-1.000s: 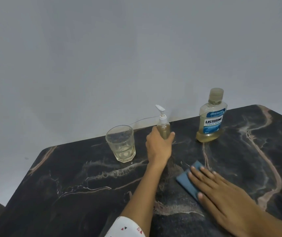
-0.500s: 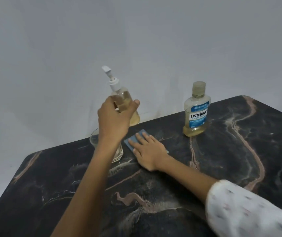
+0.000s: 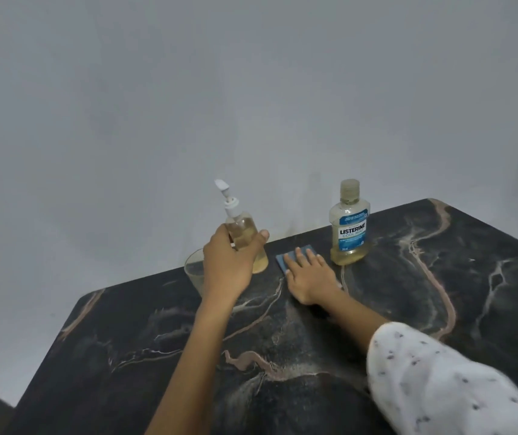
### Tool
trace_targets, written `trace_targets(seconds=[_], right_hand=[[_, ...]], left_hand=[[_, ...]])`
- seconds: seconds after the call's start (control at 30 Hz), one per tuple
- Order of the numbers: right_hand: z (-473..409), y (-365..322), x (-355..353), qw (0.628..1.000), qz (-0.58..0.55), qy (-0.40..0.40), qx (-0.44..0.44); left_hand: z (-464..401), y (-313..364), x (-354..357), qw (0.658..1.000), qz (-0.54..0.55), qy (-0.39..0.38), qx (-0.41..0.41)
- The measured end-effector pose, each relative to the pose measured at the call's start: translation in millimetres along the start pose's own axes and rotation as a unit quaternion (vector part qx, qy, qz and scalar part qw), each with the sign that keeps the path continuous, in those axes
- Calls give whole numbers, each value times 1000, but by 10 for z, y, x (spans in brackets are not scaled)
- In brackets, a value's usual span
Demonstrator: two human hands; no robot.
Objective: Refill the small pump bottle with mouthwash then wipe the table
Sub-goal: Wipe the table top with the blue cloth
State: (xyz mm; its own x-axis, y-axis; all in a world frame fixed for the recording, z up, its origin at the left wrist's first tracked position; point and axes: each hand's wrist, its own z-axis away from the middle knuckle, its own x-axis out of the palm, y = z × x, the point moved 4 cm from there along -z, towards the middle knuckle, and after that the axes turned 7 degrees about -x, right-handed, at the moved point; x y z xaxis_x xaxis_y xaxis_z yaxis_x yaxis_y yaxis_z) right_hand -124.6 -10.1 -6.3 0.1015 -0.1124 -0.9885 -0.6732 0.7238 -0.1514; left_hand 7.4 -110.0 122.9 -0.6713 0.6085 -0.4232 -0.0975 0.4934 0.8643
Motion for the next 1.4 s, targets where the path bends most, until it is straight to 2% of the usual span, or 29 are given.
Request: trace_targets(seconds=[0.1, 0.23, 0.3, 0.4, 0.5, 0.6, 0.63, 0.7, 0.77, 0.87, 0.93, 1.0, 1.07, 1.17, 1.3, 1.37, 1.4], right_hand=[[258, -220, 57, 997, 14, 5, -78], [1416, -230, 103, 967, -24, 9, -253], [1962, -9, 91, 954, 3, 37, -297], [2223, 554, -159, 966, 103, 73, -224], [1915, 1104, -252, 991, 36, 16, -130], [1576, 1170, -250, 998, 38, 24, -41], [1558, 1092, -224, 998, 45, 21, -45], [1676, 902, -139, 987, 56, 62, -136], [1919, 835, -42, 971, 77, 42, -222], [2237, 1082, 100, 949, 129, -4, -286], [2311, 1403, 2, 960, 113, -13, -256], [2289, 1691, -183, 983, 38, -40, -175], [2177, 1909, -294, 992, -22, -11, -122], [1848, 2040, -329, 994, -4, 37, -104], [1435, 1878, -379, 998, 48, 25, -45], [1478, 1657, -314, 996, 56, -4, -68], [1582, 1548, -274, 993, 58, 10, -103]], left_hand=[[91, -32, 62, 1000, 1, -10, -13], [139, -151, 187, 999, 4, -21, -35], [150, -221, 289, 998, 7, -24, -49], [148, -297, 476, 997, 17, -25, -74], [121, -330, 658, 995, 20, -19, -93], [74, -356, 834, 994, 24, -18, -108], [56, -368, 881, 993, 20, -16, -113], [10, -398, 947, 992, 11, -12, -122], [-52, -441, 985, 992, 3, -5, -128], [-130, -501, 1023, 992, -12, 2, -124], [-147, -534, 1038, 993, -21, 12, -119], [-131, -551, 1036, 993, -27, 33, -112], [-99, -547, 1030, 992, -33, 63, -107], [-66, -513, 1020, 986, -38, 112, -114], [-49, -473, 1036, 979, -44, 149, -131], [-61, -469, 1077, 977, -42, 154, -141], [-77, -468, 1103, 976, -43, 156, -146]])
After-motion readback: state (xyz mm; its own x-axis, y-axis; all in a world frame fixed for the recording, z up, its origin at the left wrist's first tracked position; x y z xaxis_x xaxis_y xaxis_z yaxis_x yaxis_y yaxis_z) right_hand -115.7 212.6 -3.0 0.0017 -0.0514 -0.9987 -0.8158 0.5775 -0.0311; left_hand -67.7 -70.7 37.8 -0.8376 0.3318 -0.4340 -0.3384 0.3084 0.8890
